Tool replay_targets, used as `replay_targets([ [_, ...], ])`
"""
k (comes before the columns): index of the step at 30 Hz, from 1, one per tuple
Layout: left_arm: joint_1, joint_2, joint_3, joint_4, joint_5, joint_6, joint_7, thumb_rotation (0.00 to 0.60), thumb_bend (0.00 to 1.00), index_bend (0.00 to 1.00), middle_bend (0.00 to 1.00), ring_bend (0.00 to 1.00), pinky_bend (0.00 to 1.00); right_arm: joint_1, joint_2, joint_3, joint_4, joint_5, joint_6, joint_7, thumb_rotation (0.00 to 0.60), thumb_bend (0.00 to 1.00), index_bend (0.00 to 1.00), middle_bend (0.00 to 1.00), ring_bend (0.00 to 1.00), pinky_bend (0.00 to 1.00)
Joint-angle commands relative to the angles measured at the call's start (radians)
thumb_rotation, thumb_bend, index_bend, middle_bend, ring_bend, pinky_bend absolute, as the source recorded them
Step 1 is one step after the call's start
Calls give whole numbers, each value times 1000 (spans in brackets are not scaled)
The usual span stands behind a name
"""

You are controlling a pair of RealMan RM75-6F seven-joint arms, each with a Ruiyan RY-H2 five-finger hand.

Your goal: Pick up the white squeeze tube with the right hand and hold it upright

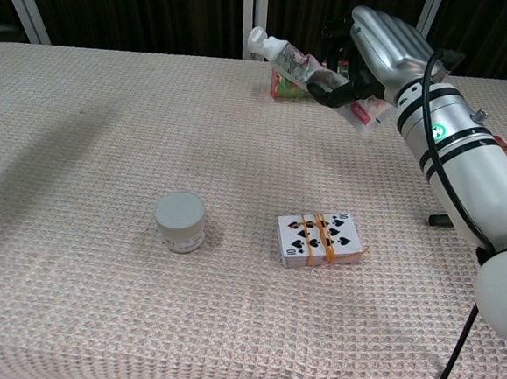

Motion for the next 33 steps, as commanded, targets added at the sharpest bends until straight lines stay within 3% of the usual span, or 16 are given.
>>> replay_targets([
  [1, -83, 23, -65, -46, 8, -123, -177, 320, 40, 60, 106, 63, 198, -1, -21, -21, 31, -80, 49, 40, 600, 543, 904, 750, 675, 836],
  [2, -103, 22, -73, -59, 12, -149, -209, 194, 22, 60, 106, 63, 198, 2, -28, -22, 43, -98, 56, 49, 600, 544, 904, 750, 675, 837],
  [3, -118, 21, -78, -70, 17, -167, -236, 112, 9, 60, 106, 63, 198, 4, -33, -22, 52, -109, 58, 57, 600, 545, 904, 750, 675, 838],
  [5, -150, 14, -89, -89, 33, -201, -305, 32, 0, 60, 106, 63, 198, 11, -46, -20, 74, -133, 62, 81, 600, 545, 905, 751, 675, 838],
  [7, -176, 2, -97, -94, 51, -220, -359, 3, 0, 60, 106, 63, 198, 16, -57, -15, 92, -146, 65, 95, 600, 546, 905, 752, 675, 838],
  [12, -243, -46, -91, -59, 95, -237, -375, 0, 0, 60, 110, 63, 196, 28, -95, 11, 136, -174, 92, 124, 600, 571, 905, 753, 675, 839],
  [22, -304, -128, -62, 11, 56, -226, -221, 0, 0, 61, 116, 62, 190, 66, -192, 60, 257, -188, 99, 211, 600, 581, 905, 754, 675, 839],
  [27, -316, -168, -53, 43, 26, -185, -86, 0, 0, 60, 116, 62, 188, 84, -238, 73, 317, -195, 105, 254, 600, 588, 906, 755, 675, 839],
  [33, -331, -193, -62, 58, -13, -184, -53, 0, 0, 61, 115, 62, 187, 98, -277, 74, 378, -213, 119, 297, 600, 594, 906, 757, 675, 839],
])
